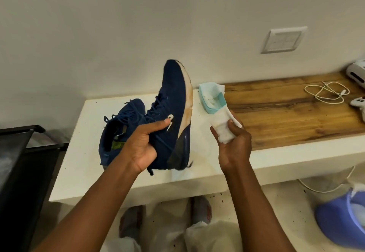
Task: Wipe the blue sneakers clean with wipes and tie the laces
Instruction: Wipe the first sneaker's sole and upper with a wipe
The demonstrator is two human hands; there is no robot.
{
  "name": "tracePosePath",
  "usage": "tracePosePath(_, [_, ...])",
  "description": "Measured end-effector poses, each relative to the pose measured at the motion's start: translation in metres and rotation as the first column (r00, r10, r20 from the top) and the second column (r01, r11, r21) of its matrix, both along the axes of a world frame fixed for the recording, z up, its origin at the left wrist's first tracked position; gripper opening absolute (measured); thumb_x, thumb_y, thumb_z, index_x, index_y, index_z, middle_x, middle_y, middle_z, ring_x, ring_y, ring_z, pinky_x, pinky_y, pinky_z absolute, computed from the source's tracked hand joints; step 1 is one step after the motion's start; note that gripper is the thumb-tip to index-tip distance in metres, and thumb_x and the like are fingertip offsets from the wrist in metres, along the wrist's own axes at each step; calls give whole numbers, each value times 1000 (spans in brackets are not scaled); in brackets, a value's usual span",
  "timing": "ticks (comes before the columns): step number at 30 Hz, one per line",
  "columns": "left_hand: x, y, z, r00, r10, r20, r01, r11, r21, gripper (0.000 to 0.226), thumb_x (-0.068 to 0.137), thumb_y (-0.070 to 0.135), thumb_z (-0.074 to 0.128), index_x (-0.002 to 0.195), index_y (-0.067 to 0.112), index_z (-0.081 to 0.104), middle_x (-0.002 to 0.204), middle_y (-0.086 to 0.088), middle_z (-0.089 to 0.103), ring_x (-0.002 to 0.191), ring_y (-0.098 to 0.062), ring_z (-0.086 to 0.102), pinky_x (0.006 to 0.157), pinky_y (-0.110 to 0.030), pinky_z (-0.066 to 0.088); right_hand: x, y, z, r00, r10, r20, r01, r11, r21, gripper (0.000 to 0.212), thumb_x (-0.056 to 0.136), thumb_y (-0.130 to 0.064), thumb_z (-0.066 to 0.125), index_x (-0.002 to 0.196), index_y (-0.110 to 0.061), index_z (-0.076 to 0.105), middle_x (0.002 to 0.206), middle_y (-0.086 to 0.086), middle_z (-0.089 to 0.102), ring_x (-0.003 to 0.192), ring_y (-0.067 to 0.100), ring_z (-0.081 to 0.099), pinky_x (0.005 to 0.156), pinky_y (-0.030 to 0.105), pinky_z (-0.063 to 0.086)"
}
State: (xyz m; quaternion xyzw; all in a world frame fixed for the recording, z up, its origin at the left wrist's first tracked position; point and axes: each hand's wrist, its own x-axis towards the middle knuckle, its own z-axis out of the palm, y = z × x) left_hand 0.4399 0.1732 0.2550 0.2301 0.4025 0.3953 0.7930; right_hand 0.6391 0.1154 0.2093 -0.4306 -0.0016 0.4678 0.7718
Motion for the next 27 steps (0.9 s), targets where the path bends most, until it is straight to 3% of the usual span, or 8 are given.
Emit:
tracePosePath(4, [0, -2, -8, 997, -52, -54, 51, 998, -24, 42, 69, -9, 66, 110, -1, 71, 108, -17, 74, 91, -29, 74, 83, -38, 61, -8, 7, 4, 943, 26, 333, 19, 991, -131, 36, 93, -24, 70, 127, -18, 62, 120, 4, 70, 109, 26, 69, 94, 47, 56])
tracePosePath(9, [0, 3, -20, 993, -77, -85, 58, 977, -206, 34, 83, -5, 68, 117, -4, 70, 113, -21, 74, 96, -33, 73, 86, -43, 59, -35, 11, 15, 603, 82, 793, -16, 996, -90, 30, 100, -15, 59, 125, -30, 65, 127, -17, 65, 120, -4, 57, 98, 22, 51])
tracePosePath(11, [-4, 4, -29, 990, -92, -107, 62, 965, -255, 38, 84, -2, 70, 122, -4, 68, 114, -22, 73, 97, -34, 72, 86, -44, 58, -42, 10, 9, 439, 194, 877, -86, 981, -174, 36, 101, -12, 55, 132, -27, 62, 127, -25, 59, 115, -22, 49, 100, 10, 43])
tracePosePath(13, [-10, 4, -38, 987, -108, -117, 71, 957, -280, 41, 82, -1, 71, 123, -4, 68, 112, -22, 74, 94, -33, 73, 85, -44, 58, -45, 10, -1, 327, 287, 900, -93, 958, -272, 38, 101, -11, 55, 136, -26, 59, 132, -21, 58, 116, -20, 46, 103, 9, 39])
tracePosePath(18, [-27, 3, -58, 988, -122, -95, 86, 944, -320, 42, 78, 1, 71, 121, -4, 68, 105, -20, 75, 83, -31, 75, 72, -40, 64, -40, 11, -9, 328, 287, 900, 72, 942, -327, 34, 100, -18, 58, 133, -26, 63, 134, -10, 63, 123, 4, 56, 106, 23, 42])
tracePosePath(22, [-33, 10, -66, 984, -155, -90, 121, 943, -309, 38, 80, 6, 74, 117, -1, 71, 108, -19, 75, 87, -30, 74, 80, -40, 61, -41, 17, -14, 343, 320, 883, 105, 922, -374, 32, 99, -19, 60, 128, -31, 65, 133, -8, 64, 125, 11, 58, 107, 41, 48])
tracePosePath(25, [-34, 13, -68, 968, -217, -127, 175, 944, -280, 34, 79, 15, 79, 110, 3, 75, 107, -17, 76, 87, -29, 74, 85, -41, 58, -43, 23, -13, 353, 320, 879, 99, 922, -375, 32, 99, -17, 60, 128, -31, 65, 133, -9, 63, 123, 6, 56, 108, 39, 47])
tracePosePath(27, [-36, 13, -69, 953, -267, -145, 223, 938, -266, 37, 77, 16, 81, 112, 4, 76, 109, -16, 76, 91, -29, 74, 84, -39, 58, -47, 25, -12, 260, 356, 898, 30, 926, -376, 35, 100, -13, 57, 132, -26, 63, 135, -8, 62, 121, -1, 52, 110, 32, 44])
